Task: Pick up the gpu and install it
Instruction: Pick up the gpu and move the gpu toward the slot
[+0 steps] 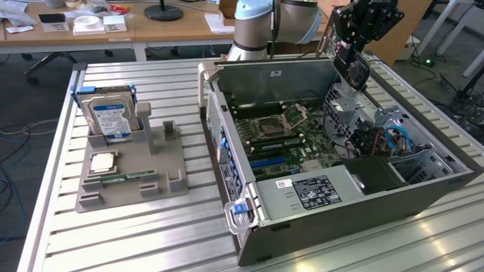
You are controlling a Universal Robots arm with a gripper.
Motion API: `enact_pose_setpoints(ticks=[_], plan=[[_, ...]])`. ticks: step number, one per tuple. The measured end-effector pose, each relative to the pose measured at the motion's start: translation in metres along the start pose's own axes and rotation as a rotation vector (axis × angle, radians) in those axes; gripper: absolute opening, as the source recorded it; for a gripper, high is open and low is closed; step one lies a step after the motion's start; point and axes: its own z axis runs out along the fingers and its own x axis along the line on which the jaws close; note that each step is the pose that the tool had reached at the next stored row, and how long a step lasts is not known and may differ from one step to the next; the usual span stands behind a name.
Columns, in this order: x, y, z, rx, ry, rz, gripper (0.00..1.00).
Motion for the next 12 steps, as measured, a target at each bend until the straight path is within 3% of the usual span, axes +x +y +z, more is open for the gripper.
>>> enact_pose_setpoints(ticks=[5,12], plan=[[-0.0002,-0.0063,-0.0003,0.0000,-0.0001,0.000,0.26],[-0.0003,-0.0065,-0.0003,0.0000,-0.0001,0.000,0.26]])
